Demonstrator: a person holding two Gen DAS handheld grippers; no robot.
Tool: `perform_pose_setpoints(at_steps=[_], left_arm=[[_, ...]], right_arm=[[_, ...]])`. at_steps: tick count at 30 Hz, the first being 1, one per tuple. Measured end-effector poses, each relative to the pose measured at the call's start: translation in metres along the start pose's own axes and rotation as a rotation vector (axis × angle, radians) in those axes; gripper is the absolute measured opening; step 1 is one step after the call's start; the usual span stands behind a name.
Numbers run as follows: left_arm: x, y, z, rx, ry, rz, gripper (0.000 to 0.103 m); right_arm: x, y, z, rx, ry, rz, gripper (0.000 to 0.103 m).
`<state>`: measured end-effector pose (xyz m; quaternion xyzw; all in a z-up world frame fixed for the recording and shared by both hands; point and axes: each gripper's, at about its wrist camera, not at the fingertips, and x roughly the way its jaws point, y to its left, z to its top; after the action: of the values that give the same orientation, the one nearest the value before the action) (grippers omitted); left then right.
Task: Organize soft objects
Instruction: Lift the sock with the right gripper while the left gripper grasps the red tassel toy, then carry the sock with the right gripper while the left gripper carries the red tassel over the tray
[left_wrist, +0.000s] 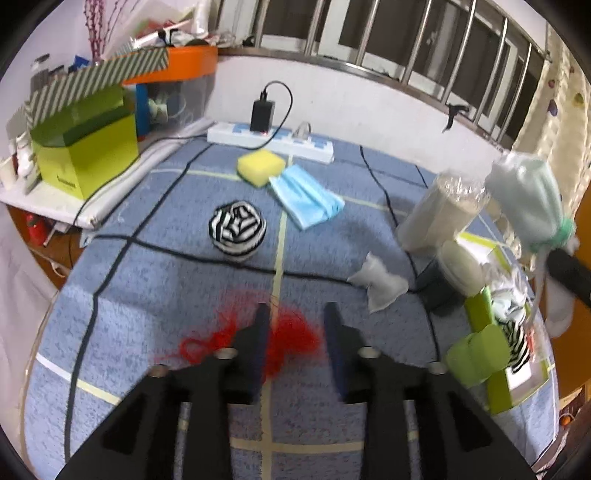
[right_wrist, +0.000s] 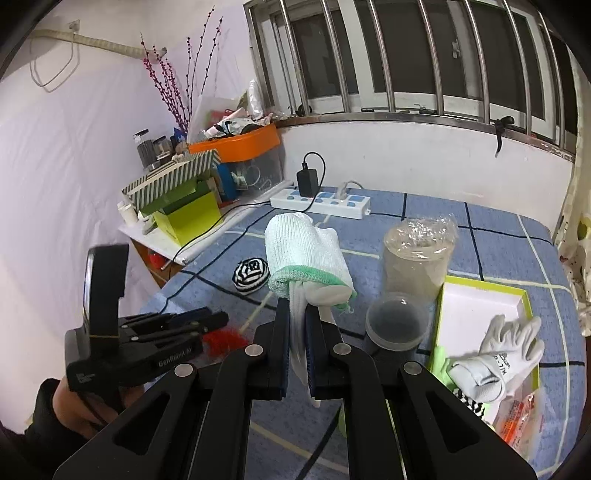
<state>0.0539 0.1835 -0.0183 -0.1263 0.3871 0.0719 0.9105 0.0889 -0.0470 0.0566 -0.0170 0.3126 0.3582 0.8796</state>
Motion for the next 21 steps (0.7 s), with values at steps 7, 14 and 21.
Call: perform_pose_setpoints(at_steps=[7,14,21], left_arm=[[0.021,0.008,-0.015,0.032,0.051,0.040,0.039],[0.035,0.008,-0.018,0.091,0.050,0.079,0.044],[0.034,0.020,-0.020,0.045,0.059,0.088,0.033]], right_arm=[[0.003,-0.006,-0.001,0.004,0.011,-0.004,0.008],[0.009,-0.005,-0.002,0.000,0.025,-0.003,0.007],[0.009,-0.004,-0.002,-0.003,0.025,-0.003,0.007]])
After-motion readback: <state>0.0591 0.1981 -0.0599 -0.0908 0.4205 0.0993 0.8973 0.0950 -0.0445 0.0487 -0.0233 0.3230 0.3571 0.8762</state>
